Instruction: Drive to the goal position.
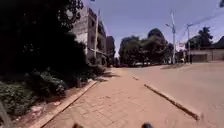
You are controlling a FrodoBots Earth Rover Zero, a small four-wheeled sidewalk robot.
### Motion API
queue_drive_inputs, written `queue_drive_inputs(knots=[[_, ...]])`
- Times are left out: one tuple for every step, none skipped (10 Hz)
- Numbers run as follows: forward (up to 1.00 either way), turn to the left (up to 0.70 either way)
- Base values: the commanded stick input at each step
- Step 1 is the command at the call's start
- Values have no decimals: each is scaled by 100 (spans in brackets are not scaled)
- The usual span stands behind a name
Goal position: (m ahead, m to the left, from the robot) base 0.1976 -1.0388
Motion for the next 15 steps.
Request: queue_drive_inputs(knots=[[70,0],[70,0],[70,0],[70,0],[70,0],[70,0],[70,0],[70,0],[70,0],[70,0],[70,0],[70,0],[70,0],[70,0],[70,0]])
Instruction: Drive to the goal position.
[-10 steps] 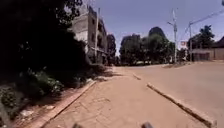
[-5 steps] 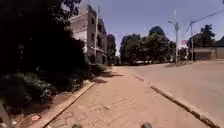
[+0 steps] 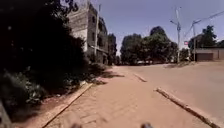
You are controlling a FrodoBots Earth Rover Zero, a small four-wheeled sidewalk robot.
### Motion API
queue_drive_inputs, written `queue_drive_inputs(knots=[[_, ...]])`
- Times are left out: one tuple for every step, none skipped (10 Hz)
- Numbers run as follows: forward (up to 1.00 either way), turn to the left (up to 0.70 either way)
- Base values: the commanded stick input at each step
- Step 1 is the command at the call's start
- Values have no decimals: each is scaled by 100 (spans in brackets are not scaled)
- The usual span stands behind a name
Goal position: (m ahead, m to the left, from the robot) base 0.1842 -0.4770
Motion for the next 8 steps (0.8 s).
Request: queue_drive_inputs(knots=[[70,0],[70,0],[70,0],[70,0],[70,0],[70,0],[70,0],[70,0]])
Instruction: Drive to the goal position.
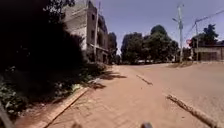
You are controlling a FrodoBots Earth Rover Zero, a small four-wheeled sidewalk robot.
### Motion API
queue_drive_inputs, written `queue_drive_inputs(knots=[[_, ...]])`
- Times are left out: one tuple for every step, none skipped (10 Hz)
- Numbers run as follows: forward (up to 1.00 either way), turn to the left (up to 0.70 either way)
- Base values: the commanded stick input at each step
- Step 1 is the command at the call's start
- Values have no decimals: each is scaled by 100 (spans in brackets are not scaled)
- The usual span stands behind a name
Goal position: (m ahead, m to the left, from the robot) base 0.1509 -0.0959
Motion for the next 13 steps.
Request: queue_drive_inputs(knots=[[70,0],[70,0],[70,0],[70,0],[70,0],[70,10],[70,25],[70,25],[70,9],[70,0],[70,0],[70,0],[70,0]])
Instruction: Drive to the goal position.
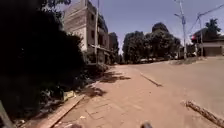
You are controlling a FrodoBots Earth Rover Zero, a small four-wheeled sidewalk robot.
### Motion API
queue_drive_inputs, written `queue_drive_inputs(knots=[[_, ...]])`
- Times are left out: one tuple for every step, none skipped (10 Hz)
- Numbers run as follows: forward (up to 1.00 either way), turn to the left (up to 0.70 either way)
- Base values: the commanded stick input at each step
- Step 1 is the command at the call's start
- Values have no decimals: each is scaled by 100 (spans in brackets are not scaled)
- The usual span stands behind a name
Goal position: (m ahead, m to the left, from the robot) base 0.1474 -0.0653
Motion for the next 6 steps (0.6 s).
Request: queue_drive_inputs(knots=[[70,0],[70,0],[70,0],[70,0],[70,0],[70,0]])
